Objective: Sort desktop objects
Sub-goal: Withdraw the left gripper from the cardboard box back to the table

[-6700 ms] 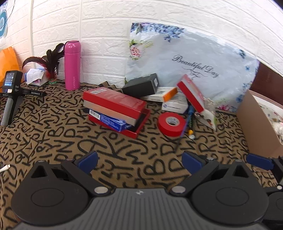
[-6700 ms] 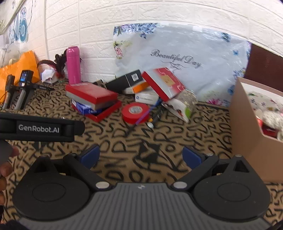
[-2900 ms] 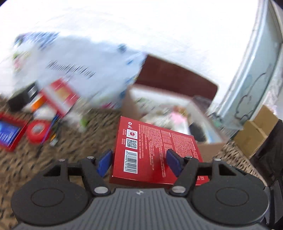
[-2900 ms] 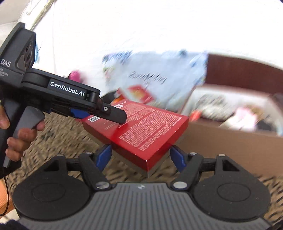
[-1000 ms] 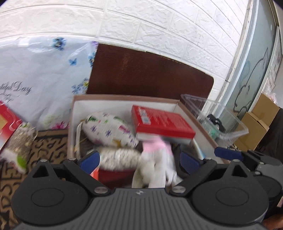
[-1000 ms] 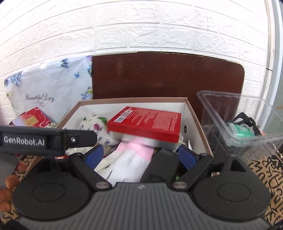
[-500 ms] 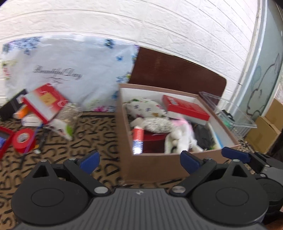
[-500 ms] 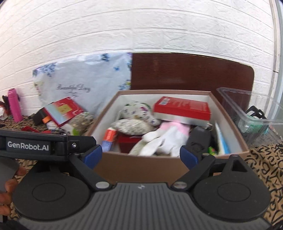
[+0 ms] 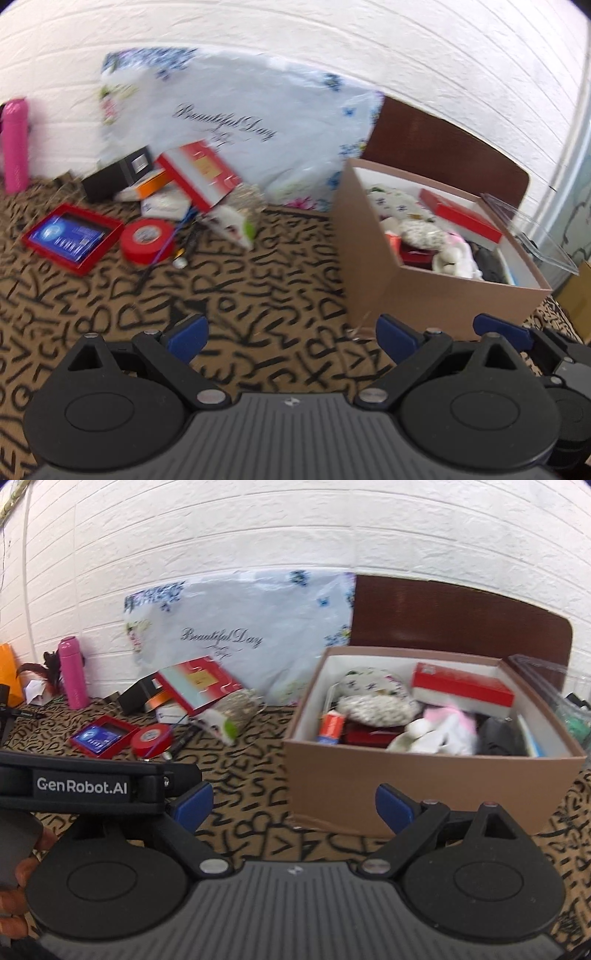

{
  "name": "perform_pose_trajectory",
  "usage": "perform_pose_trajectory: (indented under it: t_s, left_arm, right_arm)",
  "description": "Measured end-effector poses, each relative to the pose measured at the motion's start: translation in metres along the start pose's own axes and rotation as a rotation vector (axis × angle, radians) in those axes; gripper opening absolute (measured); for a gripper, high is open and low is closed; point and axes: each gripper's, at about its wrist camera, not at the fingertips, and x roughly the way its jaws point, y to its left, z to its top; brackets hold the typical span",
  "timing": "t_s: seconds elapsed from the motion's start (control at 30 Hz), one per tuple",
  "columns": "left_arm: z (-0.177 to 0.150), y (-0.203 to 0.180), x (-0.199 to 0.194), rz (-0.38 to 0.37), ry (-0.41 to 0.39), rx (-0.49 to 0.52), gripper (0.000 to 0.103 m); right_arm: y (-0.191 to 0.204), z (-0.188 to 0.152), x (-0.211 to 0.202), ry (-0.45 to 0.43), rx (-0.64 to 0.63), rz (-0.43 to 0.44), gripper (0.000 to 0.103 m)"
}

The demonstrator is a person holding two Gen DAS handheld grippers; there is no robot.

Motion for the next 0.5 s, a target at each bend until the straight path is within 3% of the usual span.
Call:
perform_pose_trajectory:
  t_s: [0.5]
  left_arm:
    - [-0.011, 0.077, -0.006, 0.079, 0.018, -0.147, 0.1]
  right_arm:
    - [0.061, -0.007, 0.035, 0.073, -0.042, 0.104, 0.093]
